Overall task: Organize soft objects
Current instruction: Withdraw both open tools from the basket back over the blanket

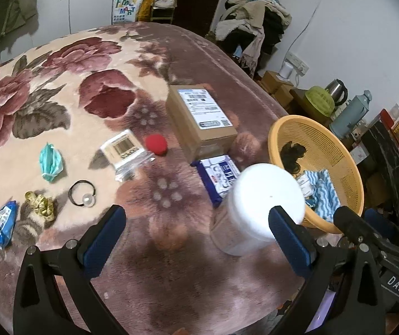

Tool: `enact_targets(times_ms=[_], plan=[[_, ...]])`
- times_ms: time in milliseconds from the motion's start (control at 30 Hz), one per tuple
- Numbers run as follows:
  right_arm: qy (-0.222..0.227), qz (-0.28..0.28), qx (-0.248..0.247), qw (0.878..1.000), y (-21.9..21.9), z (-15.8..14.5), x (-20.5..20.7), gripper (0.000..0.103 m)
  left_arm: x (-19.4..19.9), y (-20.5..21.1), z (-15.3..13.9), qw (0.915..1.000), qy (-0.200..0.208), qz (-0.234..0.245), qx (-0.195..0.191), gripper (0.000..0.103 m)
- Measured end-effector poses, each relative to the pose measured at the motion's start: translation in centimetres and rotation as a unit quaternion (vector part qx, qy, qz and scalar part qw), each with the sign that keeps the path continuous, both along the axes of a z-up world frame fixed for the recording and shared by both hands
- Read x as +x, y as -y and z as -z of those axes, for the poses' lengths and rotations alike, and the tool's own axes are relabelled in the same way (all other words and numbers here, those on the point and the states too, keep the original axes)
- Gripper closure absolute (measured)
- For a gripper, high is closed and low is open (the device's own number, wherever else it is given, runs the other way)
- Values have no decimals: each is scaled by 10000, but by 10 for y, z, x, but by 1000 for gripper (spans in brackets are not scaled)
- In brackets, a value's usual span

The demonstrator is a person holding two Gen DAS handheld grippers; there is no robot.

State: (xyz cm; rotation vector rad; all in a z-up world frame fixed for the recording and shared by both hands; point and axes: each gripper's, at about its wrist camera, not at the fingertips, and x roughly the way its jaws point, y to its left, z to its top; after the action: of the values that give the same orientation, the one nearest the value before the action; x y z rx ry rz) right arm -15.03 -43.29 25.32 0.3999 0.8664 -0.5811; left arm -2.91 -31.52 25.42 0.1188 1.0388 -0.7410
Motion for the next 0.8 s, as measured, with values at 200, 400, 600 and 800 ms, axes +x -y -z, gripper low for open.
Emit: enact_targets(times_ms=[200,400,600,800], plan=[[-36,-190,-63,9998,-20,-2,12,0,11,-25,0,9998,7,-195,-13,1],[-81,-341,-124,9993,-38,-3,22,0,20,-51,1,9992,9,-386,-38,1],[-139,-498,-167,9985,-56,-2,33,0,29,-82,10,9982,-50,-596,-38,1],[-197,-663,-215,9974,-77,0,41,0,35,-108,19,9969,-122,-777,-40,1]])
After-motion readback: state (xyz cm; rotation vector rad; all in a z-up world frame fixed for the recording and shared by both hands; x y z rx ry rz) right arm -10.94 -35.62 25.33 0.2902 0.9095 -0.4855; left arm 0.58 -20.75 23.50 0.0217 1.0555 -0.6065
